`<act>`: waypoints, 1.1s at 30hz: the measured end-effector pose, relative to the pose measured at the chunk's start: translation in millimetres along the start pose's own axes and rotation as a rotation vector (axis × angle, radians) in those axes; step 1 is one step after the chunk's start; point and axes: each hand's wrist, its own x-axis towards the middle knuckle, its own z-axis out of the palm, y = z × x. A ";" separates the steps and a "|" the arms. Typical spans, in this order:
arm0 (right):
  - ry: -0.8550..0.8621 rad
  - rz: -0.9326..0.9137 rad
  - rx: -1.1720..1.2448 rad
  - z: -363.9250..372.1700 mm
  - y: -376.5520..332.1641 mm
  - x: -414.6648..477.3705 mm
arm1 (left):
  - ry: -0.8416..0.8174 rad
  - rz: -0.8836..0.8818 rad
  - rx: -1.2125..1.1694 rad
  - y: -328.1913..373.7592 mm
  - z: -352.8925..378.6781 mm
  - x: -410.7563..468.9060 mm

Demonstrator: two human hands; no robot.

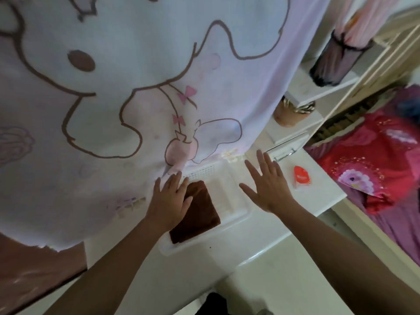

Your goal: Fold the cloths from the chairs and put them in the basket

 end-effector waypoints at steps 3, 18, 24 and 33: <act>0.110 0.165 -0.032 -36.5 41.6 -36.4 | 0.104 0.123 0.031 40.6 -43.8 19.7; 0.581 0.826 -0.134 -178.9 240.6 -492.3 | 0.545 0.676 -0.129 463.6 -213.3 -61.9; 0.558 1.241 -0.207 -162.5 272.5 -733.8 | 0.500 1.048 -0.193 672.8 -214.8 -180.3; 0.486 1.818 -0.280 -84.9 219.0 -1052.0 | 0.328 1.697 -0.285 939.8 -138.2 -421.8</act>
